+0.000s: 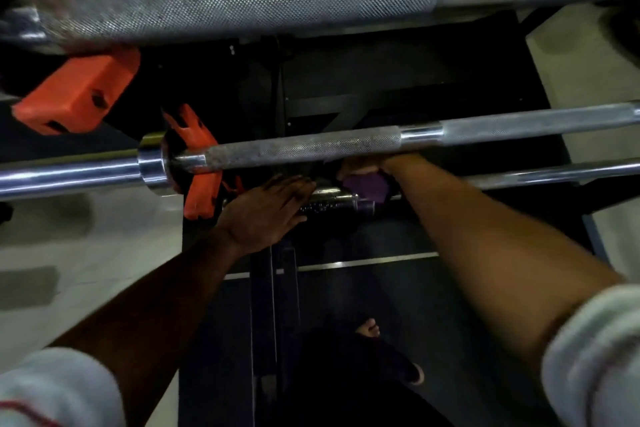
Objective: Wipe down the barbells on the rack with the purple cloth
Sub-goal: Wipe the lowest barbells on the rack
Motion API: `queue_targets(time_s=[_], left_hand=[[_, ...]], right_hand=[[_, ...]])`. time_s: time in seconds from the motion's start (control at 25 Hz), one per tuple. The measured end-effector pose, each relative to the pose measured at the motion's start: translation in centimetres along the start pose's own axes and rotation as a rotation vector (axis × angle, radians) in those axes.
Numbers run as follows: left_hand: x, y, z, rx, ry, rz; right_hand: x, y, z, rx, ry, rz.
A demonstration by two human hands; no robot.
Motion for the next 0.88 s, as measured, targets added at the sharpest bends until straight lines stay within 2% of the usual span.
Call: queue_targets(time_s=[0.08,0.16,0.2,0.28,0.32,0.36,0.44,0.48,0.56,0.68,0.76,0.88], left_hand=[[-0.2,-0.1,0.0,-0.006,-0.021,-0.006],[-0.2,-0.2,0.1,0.009,-0.02,-0.013],[-0.1,-0.3,0.2,0.012,-0.011,-0.011],[-0.2,-0.2,0.3,0.005,-0.005,-0.002],[-0.3,-0.1,0.3,0.0,0.004,0.008],[-0.3,-0.1,0.3,-0.007,0.017,0.023],[-0.4,0.0,0.5,-0.025,0.002,0.043],[-0.4,0.0,0.6,-0.028,-0.024,0.034],[-0.2,0.0,0.9,-0.035,-0.068,0.026],[0.2,0.1,1.3,-0.014,-0.097,0.032],[0.0,0.1,1.2,-0.008,-0.096,0.03],[0.0,-0.1,1.1,-0.007,-0.073,0.029]], right_hand=[[-0.6,-0.2,-1.0,-0.041,-0.063,-0.017],[-0.6,0.9,0.1,-0.086,0.203,-0.092],[-0.5,1.4,0.9,-0.022,0.373,-0.178],[1.0,2.5,3.1,0.342,0.535,-0.469],[3.6,4.1,4.2,0.432,0.435,-0.644],[6.8,5.6,5.0,0.442,0.269,-0.767],[12.6,7.5,7.2,0.317,-0.23,-0.804],[14.7,7.9,8.5,0.281,-0.46,-0.734],[15.7,8.7,10.4,0.326,-0.829,-0.498],[14.5,6.1,10.7,0.257,-1.537,0.035],[12.2,2.6,9.2,0.225,-1.728,0.065],[8.8,0.2,7.5,0.228,-1.71,-0.095]])
Point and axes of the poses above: each hand's wrist, its own y-axis away from the middle knuckle, its own z-axis out of the palm, x = y × z, the point moved 2 cm from there along -y, towards the middle knuckle, and after that the axes turned 15 degrees about -y, right-handed, at the moved point
